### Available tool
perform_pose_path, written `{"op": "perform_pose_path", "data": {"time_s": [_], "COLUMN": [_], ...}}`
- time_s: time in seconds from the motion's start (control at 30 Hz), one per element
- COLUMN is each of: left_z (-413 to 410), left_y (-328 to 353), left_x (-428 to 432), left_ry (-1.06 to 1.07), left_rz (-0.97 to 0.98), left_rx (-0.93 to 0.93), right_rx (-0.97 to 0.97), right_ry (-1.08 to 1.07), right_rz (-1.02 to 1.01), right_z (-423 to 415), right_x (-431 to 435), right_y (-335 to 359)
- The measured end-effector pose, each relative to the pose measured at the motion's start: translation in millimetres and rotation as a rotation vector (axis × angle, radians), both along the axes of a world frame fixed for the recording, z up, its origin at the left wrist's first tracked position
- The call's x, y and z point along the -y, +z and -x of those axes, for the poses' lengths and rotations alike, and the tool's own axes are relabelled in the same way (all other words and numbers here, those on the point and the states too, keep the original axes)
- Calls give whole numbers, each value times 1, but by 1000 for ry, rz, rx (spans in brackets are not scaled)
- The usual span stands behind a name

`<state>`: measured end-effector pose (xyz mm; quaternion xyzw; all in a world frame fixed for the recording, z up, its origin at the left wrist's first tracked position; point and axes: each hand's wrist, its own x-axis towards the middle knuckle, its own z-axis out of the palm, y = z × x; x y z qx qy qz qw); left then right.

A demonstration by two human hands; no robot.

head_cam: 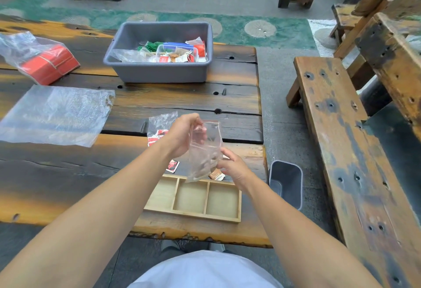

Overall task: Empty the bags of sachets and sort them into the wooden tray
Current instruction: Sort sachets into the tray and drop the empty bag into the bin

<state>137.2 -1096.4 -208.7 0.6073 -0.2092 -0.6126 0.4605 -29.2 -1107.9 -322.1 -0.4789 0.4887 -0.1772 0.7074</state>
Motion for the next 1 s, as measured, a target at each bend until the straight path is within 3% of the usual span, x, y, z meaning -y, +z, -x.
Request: {"op": "perform_pose_path", "data": {"time_s": [0.13,0.2,0.4,0.57,0.77,1.0], "left_z": [-5,-3,6,23,33,31], "left_y": [-12,-22,-68,-101,-112,-116], "left_x": [2,-2,-34,-66,-79,-94], "left_ry": [124,142,-1,-136,-261,-672], "left_rz": [-205,-234,-360,-459,-507,-471], "left_rx": [-347,-363,-69,16,237,569], "right_rx": [138,183,262,327,448,555], "right_ry": [58,38,-176,-367,-620,-783], "right_rz": [-139,-236,-618,-851,-969,-963], "right_z": [0,0,7,8,12,-4], "right_x": [-15,-28,-78,-109,-139,-166], "right_y": [3,-7,-35,-44,-42,-30]}}
